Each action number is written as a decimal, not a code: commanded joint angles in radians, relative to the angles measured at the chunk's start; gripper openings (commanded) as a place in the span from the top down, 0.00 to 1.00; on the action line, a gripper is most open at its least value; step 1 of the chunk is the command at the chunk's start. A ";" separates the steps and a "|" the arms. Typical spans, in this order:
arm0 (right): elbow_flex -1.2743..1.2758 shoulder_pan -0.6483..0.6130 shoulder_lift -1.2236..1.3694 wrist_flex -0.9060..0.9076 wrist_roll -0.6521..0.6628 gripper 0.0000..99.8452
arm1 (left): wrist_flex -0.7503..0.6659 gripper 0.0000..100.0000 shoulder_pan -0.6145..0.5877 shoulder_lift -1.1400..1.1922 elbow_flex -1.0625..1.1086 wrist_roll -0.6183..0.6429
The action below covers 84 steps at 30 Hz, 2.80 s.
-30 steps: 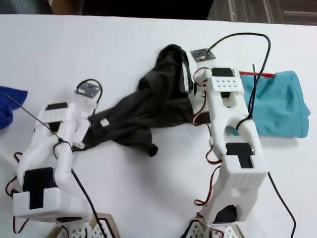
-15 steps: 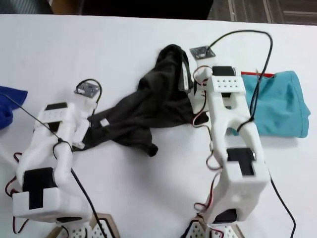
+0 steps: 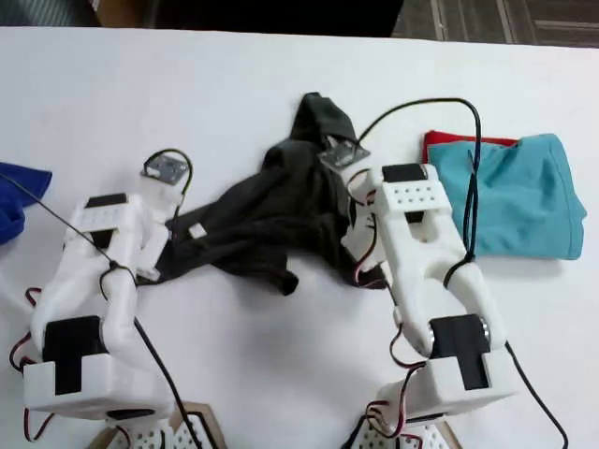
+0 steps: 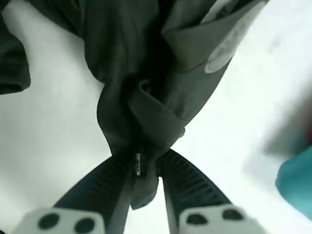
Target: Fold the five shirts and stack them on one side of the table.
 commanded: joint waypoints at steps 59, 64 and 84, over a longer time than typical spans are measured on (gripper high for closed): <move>0.003 0.077 -0.053 -0.021 -0.044 0.98 | -0.017 0.97 -0.009 -0.029 -0.010 -0.006; 0.003 0.077 -0.252 -0.004 -0.037 0.98 | -0.017 0.97 -0.003 -0.029 -0.005 -0.006; 0.265 0.079 -0.444 -0.168 0.029 0.98 | 0.112 0.97 -0.003 -0.029 -0.077 -0.043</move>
